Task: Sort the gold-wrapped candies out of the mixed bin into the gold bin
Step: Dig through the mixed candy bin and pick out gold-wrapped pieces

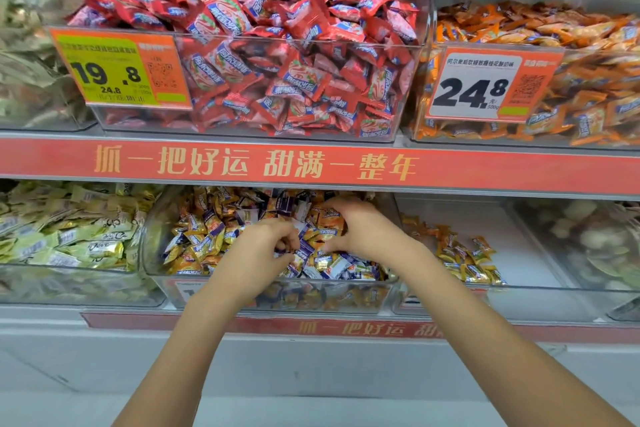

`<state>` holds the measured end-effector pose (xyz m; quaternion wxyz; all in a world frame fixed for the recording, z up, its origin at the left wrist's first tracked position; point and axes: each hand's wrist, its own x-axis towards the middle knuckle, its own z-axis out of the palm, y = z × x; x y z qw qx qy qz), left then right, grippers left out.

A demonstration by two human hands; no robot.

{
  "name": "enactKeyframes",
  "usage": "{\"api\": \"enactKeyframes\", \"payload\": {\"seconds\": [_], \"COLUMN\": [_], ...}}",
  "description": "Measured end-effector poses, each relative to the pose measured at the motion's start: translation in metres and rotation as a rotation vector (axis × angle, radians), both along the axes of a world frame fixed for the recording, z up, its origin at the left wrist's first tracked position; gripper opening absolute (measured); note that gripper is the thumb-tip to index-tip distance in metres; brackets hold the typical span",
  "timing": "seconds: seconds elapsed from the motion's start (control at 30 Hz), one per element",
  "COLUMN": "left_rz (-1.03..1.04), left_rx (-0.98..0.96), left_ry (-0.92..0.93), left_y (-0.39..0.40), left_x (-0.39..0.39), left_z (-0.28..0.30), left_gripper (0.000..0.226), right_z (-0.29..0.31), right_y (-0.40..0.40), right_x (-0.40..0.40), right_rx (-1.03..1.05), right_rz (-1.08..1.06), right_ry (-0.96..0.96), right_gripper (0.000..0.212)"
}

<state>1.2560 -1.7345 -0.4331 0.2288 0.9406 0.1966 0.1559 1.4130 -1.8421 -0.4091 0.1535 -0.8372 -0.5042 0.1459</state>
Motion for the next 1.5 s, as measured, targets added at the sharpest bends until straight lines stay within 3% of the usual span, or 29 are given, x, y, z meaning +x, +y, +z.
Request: {"api": "enactKeyframes", "payload": {"seconds": [0.2,0.37,0.57,0.7,0.87,1.0,1.13,1.27,1.37,1.43,1.5], "left_rz": [-0.011,0.039,0.101,0.120,0.133,0.167,0.187,0.159,0.153,0.122,0.100], "left_rx": [0.030,0.057,0.258,0.248,0.186,0.164,0.133,-0.040,-0.185,-0.269,-0.369], "left_ry": [-0.016,-0.044,0.127,0.131,0.118,0.025,-0.131,-0.301,-0.325,-0.329,-0.346], "left_y": [0.000,0.000,0.001,0.004,0.003,0.000,-0.008,-0.018,-0.027,-0.033,-0.041], "left_x": [0.000,0.006,0.011,0.011,0.011,0.011,0.012,0.014,0.016,0.019,0.022], "left_z": [0.002,0.000,-0.005,-0.006,-0.003,-0.001,0.002,0.010,0.013,0.015,0.018], "left_gripper": [0.012,0.031,0.049,0.055,0.056,0.050,0.042,0.034,0.034,0.038,0.042], "right_z": [-0.014,-0.025,-0.034,-0.033,-0.020,-0.011,-0.006,0.005,0.010,0.011,0.010], "right_y": [0.018,0.027,0.028,0.027,0.022,0.014,0.014,0.009,0.007,0.009,0.011], "right_x": [0.000,-0.002,-0.006,-0.001,0.010,0.010,0.007,0.007,0.007,0.006,0.003], "right_rx": [0.036,0.093,0.190,0.304,0.317,0.353,0.390,0.438,0.450,0.446,0.455], "right_rz": [0.044,0.076,0.022,-0.015,-0.104,-0.190,-0.278,-0.472,-0.556,-0.567,-0.549], "right_ry": [-0.052,-0.041,0.050,0.146,0.393,0.844,1.162,1.499,1.531,1.474,1.412], "right_gripper": [0.097,0.106,0.063,0.038,0.028,0.027,0.025,0.004,0.012,0.005,0.021]}}
